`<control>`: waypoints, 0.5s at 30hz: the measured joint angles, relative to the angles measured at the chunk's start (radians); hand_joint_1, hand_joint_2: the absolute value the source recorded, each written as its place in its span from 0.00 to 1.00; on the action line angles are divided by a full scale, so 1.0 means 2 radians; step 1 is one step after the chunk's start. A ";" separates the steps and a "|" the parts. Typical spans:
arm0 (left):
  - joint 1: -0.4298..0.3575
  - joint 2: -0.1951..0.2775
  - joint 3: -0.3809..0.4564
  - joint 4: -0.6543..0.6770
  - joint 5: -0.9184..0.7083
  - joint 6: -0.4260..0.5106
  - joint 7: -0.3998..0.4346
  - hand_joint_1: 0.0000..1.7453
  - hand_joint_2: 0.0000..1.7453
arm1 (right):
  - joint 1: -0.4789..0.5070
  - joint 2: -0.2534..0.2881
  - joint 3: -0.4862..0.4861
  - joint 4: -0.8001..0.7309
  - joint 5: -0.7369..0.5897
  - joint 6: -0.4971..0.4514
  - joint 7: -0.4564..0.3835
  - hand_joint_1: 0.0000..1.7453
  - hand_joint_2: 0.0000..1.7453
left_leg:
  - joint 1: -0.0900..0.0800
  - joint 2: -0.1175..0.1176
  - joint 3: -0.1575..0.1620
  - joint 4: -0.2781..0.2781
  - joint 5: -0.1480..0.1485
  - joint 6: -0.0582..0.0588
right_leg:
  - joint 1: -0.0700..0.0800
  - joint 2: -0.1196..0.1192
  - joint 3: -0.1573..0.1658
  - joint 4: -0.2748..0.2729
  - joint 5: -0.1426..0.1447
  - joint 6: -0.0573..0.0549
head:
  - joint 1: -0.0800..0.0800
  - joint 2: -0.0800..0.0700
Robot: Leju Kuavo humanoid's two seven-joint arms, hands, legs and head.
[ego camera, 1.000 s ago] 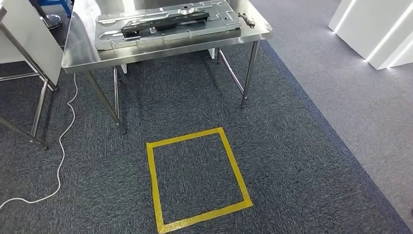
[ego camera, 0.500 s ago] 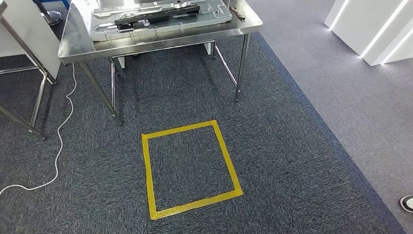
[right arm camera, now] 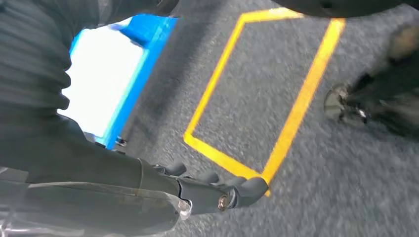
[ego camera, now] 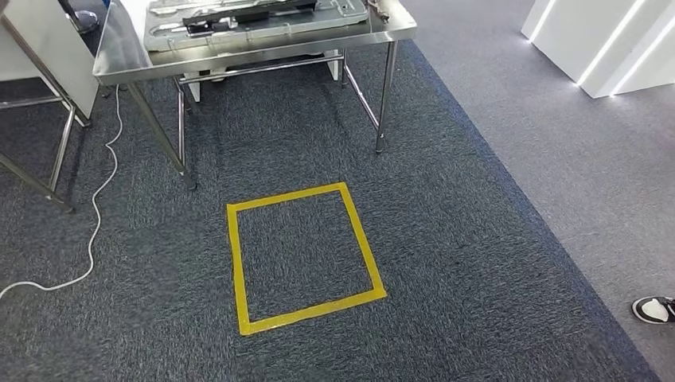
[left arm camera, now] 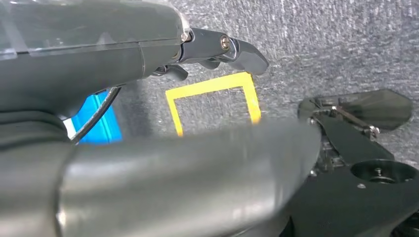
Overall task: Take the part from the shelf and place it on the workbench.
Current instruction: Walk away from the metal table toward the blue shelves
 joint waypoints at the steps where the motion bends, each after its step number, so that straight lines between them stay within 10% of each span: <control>1: 0.000 0.001 0.000 0.000 -0.001 0.000 0.001 0.00 1.00 | 0.000 0.000 -0.001 0.000 0.001 0.002 0.000 0.00 1.00 | 0.000 0.000 -0.003 0.003 0.002 -0.003 | 0.002 0.001 0.004 -0.009 -0.006 -0.006 | 0.000 0.000; 5: 0.003 0.004 -0.004 0.000 -0.010 0.006 0.010 0.00 1.00 | 0.000 0.001 -0.006 -0.002 -0.002 0.011 0.004 0.00 1.00 | 0.005 -0.003 -0.018 0.036 -0.024 -0.017 | 0.003 -0.003 -0.005 -0.010 0.003 -0.027 | 0.000 0.000; 8: 0.012 0.008 -0.023 0.001 0.009 0.012 0.011 0.00 1.00 | 0.001 0.001 -0.003 -0.008 -0.020 0.011 0.002 0.00 1.00 | 0.007 -0.003 -0.047 0.127 -0.079 -0.022 | 0.005 -0.004 -0.016 -0.009 0.012 -0.032 | 0.000 0.000; 10: 0.022 0.011 -0.038 0.004 0.029 0.018 0.010 0.00 1.00 | 0.001 0.001 0.004 -0.016 -0.037 0.006 -0.001 0.00 1.00 | 0.007 -0.003 -0.041 0.138 -0.077 -0.020 | 0.007 -0.004 -0.021 -0.008 0.016 -0.032 | 0.000 0.000; 14: 0.039 0.020 -0.070 0.009 0.069 0.031 0.006 0.00 0.00 | 0.000 0.001 0.020 -0.035 -0.071 -0.004 -0.009 0.00 1.00 | 0.004 -0.004 0.041 0.014 -0.035 -0.008 | 0.010 -0.003 -0.025 -0.008 0.020 -0.027 | 0.000 0.000; 15: 0.043 0.022 -0.079 0.010 0.080 0.035 0.004 0.00 0.00 | 0.000 0.001 0.025 -0.039 -0.079 -0.006 -0.011 0.00 0.75 | 0.002 -0.005 0.050 -0.002 -0.033 -0.005 | 0.010 -0.003 -0.025 -0.008 0.021 -0.025 | 0.000 0.000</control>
